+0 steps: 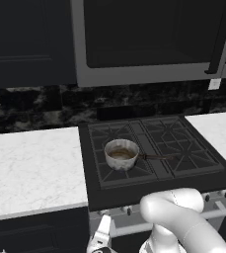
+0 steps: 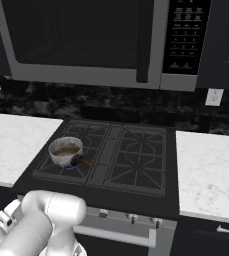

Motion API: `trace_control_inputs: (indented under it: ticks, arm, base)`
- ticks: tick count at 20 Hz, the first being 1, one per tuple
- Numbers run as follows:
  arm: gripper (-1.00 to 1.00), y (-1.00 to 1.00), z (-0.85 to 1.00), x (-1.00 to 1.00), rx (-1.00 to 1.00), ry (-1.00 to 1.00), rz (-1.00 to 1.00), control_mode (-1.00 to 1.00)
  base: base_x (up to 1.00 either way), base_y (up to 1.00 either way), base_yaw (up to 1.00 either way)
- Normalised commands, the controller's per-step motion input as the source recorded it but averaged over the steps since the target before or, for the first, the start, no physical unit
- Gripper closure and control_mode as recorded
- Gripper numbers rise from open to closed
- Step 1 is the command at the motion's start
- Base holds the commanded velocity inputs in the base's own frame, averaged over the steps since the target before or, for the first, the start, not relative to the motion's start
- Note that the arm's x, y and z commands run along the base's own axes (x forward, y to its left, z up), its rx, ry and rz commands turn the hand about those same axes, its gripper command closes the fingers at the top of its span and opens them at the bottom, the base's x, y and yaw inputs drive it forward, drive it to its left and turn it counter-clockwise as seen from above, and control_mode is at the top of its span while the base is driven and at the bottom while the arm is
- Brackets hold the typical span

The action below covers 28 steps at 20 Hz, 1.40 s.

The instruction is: Turn off the front left burner of the stove.

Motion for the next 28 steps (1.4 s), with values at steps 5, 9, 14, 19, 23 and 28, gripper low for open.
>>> trace_control_inputs:
  ticks: [5,9,14,19,23,28]
  arm:
    - [1.0,0.0,0.09,0.0,0.03,0.03,0.0,-1.0]
    - [1.0,0.0,0.26,0.09,0.12,0.16,-0.01,-1.0]
    - [1.0,-0.09,0.41,0.03,0.4,0.24,-0.09,-1.0]
    - [1.0,-0.25,0.43,0.0,0.57,0.17,-0.11,-1.0]
    - [1.0,-0.27,0.4,0.01,0.61,0.12,-0.12,-1.0]
    - [1.0,-0.21,0.3,0.06,0.58,0.08,-0.13,-1.0]
  base:
    - [0.0,0.0,0.0]
    - [0.0,0.0,0.0]
    - [0.0,0.0,0.0]
    - [0.0,0.0,0.0]
    - [0.0,0.0,0.0]
    - [0.0,0.0,0.0]
